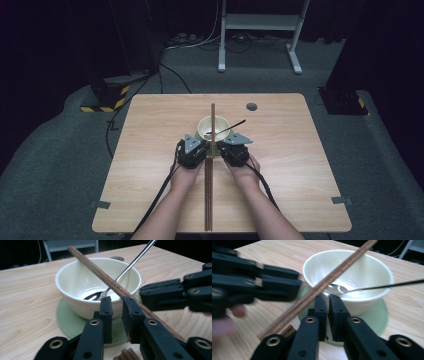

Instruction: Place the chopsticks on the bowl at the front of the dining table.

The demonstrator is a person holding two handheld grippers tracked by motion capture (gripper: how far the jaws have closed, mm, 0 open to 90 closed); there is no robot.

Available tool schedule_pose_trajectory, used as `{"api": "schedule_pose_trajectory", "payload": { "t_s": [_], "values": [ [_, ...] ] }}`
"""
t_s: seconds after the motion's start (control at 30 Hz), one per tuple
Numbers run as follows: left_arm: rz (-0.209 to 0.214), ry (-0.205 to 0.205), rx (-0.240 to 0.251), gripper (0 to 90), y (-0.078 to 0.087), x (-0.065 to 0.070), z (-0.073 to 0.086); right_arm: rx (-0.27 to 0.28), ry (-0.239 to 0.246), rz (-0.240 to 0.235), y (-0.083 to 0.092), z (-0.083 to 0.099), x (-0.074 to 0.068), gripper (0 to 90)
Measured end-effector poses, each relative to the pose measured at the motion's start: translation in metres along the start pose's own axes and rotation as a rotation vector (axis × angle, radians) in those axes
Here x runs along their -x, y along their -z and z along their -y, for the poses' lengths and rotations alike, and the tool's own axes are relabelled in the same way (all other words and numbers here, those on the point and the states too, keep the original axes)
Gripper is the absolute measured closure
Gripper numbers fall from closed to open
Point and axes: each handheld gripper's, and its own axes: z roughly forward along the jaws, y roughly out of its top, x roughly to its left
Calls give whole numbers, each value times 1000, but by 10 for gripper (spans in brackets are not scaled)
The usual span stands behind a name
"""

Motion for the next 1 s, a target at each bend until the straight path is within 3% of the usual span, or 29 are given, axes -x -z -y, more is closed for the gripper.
{"api": "schedule_pose_trajectory", "payload": {
  "t_s": [0.07,0.13,0.23,0.33,0.43,0.5,0.63,0.73,0.77,1.0],
  "values": [
    [-35,-12,-7,674,17,-14,7,-7,-35,6,11,7,10,671],
    [-57,-8,-43,575,38,-33,19,-36,-97,-1,23,20,30,571],
    [-88,-38,-176,442,74,-55,41,-111,-177,26,50,49,69,489],
    [-105,-9,-267,353,108,-72,67,-173,-155,130,85,79,98,460],
    [-137,22,-316,292,133,-84,87,-218,-144,170,117,104,114,433],
    [-133,31,-343,276,142,-87,96,-224,-127,194,132,119,118,421],
    [-116,70,-315,238,148,-87,103,-228,-155,194,148,131,118,377],
    [-97,79,-321,211,147,-89,103,-229,-159,189,147,131,115,319],
    [-94,76,-322,210,147,-89,103,-231,-143,198,147,131,112,324],
    [-95,78,-317,226,147,-89,103,-234,-154,194,146,130,109,328]
  ]
}}
